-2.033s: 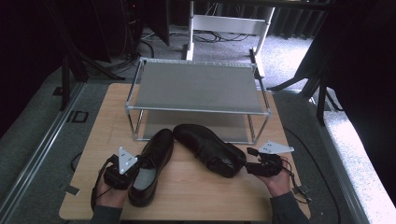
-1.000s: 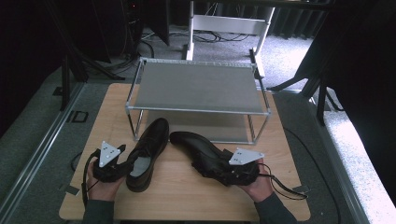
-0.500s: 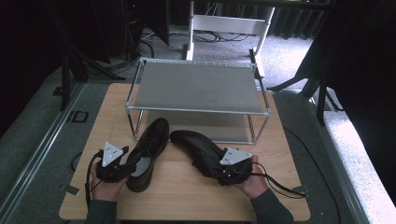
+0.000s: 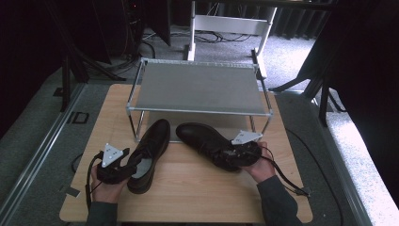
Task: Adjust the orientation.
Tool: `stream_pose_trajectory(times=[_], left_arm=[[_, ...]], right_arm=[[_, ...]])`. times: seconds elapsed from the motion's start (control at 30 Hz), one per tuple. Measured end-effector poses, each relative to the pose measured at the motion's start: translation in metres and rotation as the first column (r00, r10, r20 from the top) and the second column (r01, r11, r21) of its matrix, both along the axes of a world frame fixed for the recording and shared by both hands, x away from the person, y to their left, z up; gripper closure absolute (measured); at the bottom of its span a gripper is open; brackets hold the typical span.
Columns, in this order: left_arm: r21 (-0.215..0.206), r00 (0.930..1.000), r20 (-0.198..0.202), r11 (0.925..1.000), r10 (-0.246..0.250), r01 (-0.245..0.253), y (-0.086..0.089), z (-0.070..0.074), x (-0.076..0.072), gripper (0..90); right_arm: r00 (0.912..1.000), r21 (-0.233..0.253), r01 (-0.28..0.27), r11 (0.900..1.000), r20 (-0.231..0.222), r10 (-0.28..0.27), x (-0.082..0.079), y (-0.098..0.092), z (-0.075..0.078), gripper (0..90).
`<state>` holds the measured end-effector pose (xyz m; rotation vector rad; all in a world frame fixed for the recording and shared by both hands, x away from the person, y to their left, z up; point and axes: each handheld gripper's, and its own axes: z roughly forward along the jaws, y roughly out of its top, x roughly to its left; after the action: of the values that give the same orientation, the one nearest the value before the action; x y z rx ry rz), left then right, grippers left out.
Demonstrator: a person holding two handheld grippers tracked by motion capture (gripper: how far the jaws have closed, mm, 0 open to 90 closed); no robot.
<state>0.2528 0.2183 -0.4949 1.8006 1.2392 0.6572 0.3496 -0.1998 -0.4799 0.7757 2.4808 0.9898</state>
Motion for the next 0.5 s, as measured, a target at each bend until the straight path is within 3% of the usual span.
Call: stream_pose_trajectory(times=[0.07,0.1,0.13,0.17,0.2,0.23,0.3,0.33,0.37,0.4,0.43,0.47,0.5], left_arm=[[-0.002,1.0000,-0.002,1.0000,-0.003,0.003,0.000,0.000,0.000,46.0],[-0.001,1.0000,-0.002,1.0000,-0.005,0.005,-0.001,0.000,0.000,46.0],[0.000,1.0000,-0.003,1.0000,-0.006,0.006,-0.001,0.000,0.000,46.0],[-0.001,1.0000,-0.002,1.0000,-0.005,0.005,-0.001,0.000,0.000,46.1],[-0.001,1.0000,-0.002,1.0000,-0.005,0.005,0.000,0.000,0.000,46.1],[-0.001,1.0000,-0.002,1.0000,-0.003,0.003,0.000,0.000,0.000,46.2],[-0.003,1.0000,-0.003,1.0000,0.000,0.000,0.000,0.000,-0.001,46.2],[-0.004,1.0000,-0.004,1.0000,0.000,0.000,0.001,0.000,-0.001,46.2],[-0.006,1.0000,-0.003,1.0000,-0.001,0.001,0.001,0.000,-0.001,46.3],[-0.005,1.0000,-0.004,1.0000,0.000,0.000,0.002,0.000,-0.001,46.3],[-0.007,1.0000,-0.004,1.0000,0.000,0.000,0.002,0.000,-0.001,46.3],[-0.011,1.0000,-0.003,0.9999,0.003,-0.003,0.002,0.000,-0.002,46.2],[-0.016,1.0000,-0.003,0.9999,0.003,-0.003,0.002,0.000,-0.002,46.2]], right_arm=[[0.9989,-0.010,0.048,0.999,-0.002,-0.048,0.007,-0.006,0.003,54.5],[0.9950,-0.049,0.099,0.994,0.016,-0.098,0.014,-0.010,0.003,67.5],[0.9950,-0.049,0.099,0.994,0.016,-0.098,0.014,-0.010,0.003,67.5],[0.9924,-0.043,0.123,0.991,0.012,-0.123,0.016,-0.012,0.002,76.7],[0.9901,-0.028,0.140,0.990,0.004,-0.140,0.019,-0.015,0.002,78.4],[0.9835,-0.016,0.178,0.984,-0.031,-0.178,0.022,-0.015,0.003,81.2],[0.9807,-0.025,0.192,0.981,-0.035,-0.192,0.021,-0.013,0.003,82.2],[0.9779,-0.033,0.195,0.980,-0.070,-0.197,0.022,-0.012,0.003,83.1],[0.9686,-0.015,0.191,0.982,-0.160,-0.191,0.019,-0.007,-0.001,83.4],[0.9656,-0.005,0.179,0.984,-0.191,-0.176,0.016,-0.004,-0.003,82.8],[0.9656,-0.005,0.179,0.984,-0.191,-0.176,0.016,-0.004,-0.003,82.8],[0.9565,0.036,0.173,0.984,-0.244,-0.159,0.009,0.002,-0.004,78.7],[0.9565,0.036,0.173,0.984,-0.244,-0.159,0.009,0.002,-0.004,78.7]])
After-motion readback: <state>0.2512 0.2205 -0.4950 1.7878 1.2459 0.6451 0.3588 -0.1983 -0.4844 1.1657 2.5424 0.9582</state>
